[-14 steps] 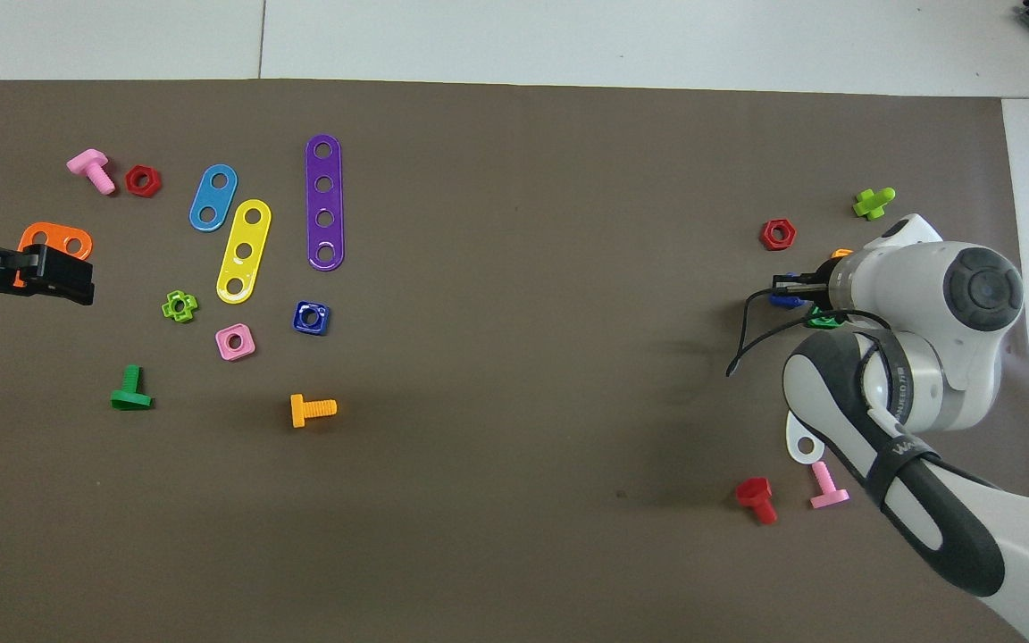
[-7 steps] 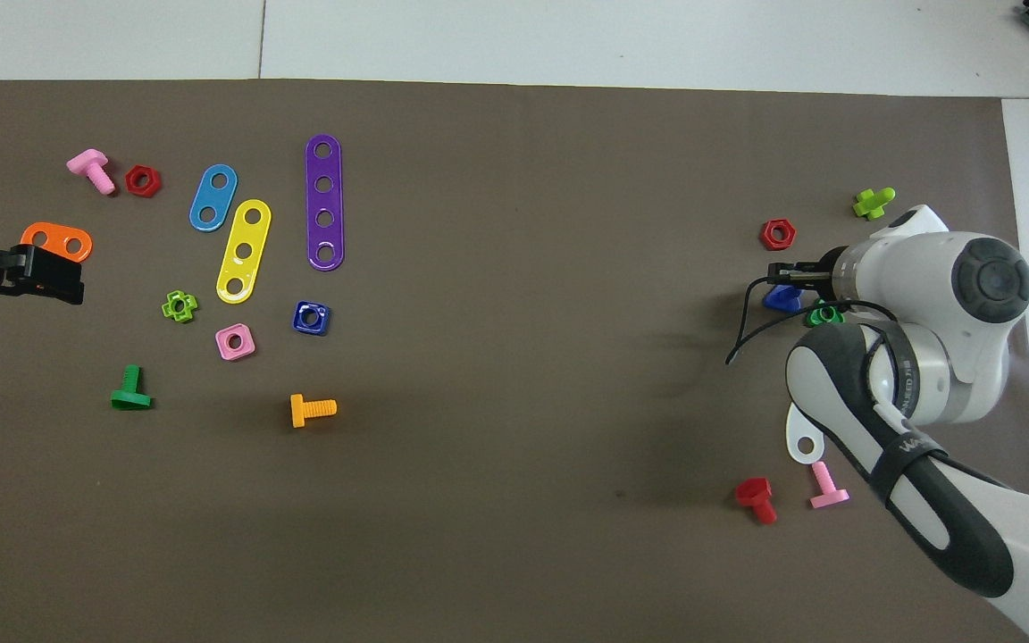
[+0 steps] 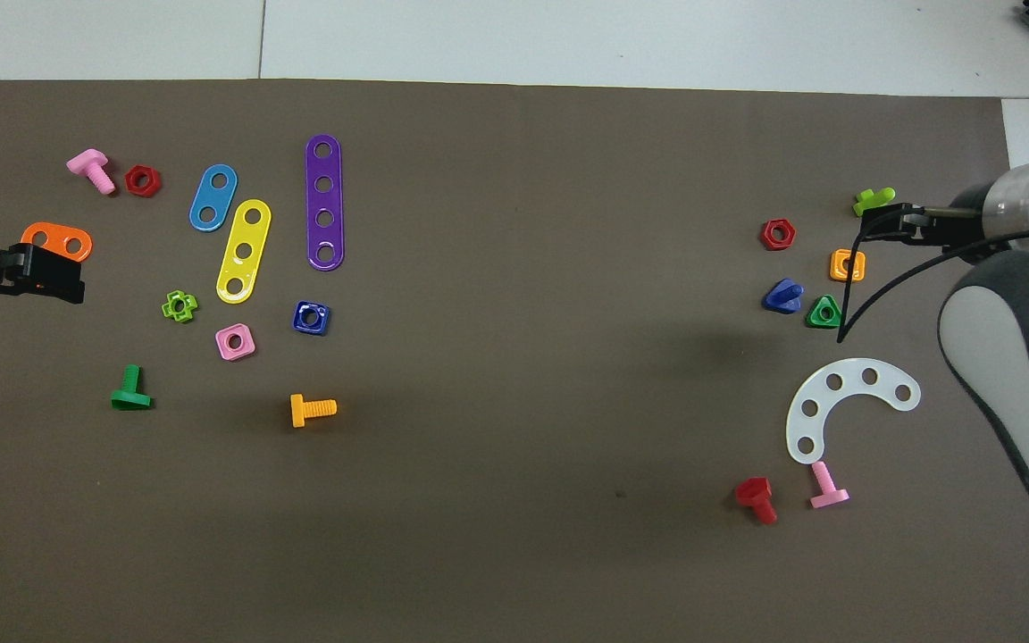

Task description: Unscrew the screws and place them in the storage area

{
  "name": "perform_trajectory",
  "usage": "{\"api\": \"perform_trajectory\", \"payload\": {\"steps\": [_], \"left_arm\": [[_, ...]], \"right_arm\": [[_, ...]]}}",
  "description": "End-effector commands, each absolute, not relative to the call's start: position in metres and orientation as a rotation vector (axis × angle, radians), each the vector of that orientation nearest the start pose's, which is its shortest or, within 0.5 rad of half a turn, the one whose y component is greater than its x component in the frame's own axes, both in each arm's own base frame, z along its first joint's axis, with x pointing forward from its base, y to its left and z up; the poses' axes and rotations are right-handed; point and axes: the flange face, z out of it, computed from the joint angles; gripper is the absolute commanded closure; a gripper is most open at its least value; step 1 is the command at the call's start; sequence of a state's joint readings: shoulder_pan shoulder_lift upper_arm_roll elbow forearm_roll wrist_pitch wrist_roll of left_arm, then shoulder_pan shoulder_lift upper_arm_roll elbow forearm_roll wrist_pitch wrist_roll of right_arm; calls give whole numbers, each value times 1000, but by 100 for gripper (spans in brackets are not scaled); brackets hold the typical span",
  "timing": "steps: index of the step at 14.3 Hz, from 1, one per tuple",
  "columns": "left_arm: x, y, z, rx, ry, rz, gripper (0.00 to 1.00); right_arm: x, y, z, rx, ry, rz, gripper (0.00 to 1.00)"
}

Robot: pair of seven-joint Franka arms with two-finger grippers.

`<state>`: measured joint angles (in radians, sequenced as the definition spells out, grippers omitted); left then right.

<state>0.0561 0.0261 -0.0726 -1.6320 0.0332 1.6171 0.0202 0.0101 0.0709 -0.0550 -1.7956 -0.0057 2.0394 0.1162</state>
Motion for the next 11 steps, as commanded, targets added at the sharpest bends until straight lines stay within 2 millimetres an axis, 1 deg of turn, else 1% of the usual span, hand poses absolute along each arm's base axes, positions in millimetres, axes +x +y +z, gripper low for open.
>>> {"api": "perform_trajectory", "payload": {"steps": [1, 3, 5, 6, 7, 8, 9, 11], "left_arm": [[557, -3, 586, -3124, 67, 24, 0], [559, -3, 586, -3124, 67, 10, 0], [560, -3, 587, -3124, 67, -7, 0], [560, -4, 587, -3124, 67, -9, 0], [560, -4, 587, -3124, 65, -9, 0], [560, -4, 587, -3124, 63, -7, 0], [560, -4, 586, -3124, 60, -2, 0], [560, -4, 587, -3124, 63, -4, 0]], "right_arm": [[581, -32, 568, -3114, 279, -214, 0], [561, -33, 599, -3118, 286, -147, 0], [536, -32, 625, -3118, 283, -115, 0], [529, -31, 630, -3119, 283, -91, 0], [527, -33, 630, -3118, 290, -67, 0], [525, -40, 632, -3114, 309, -66, 0], [524, -43, 632, -3109, 318, -59, 0], [523, -34, 629, -3127, 293, -21, 0]]}}
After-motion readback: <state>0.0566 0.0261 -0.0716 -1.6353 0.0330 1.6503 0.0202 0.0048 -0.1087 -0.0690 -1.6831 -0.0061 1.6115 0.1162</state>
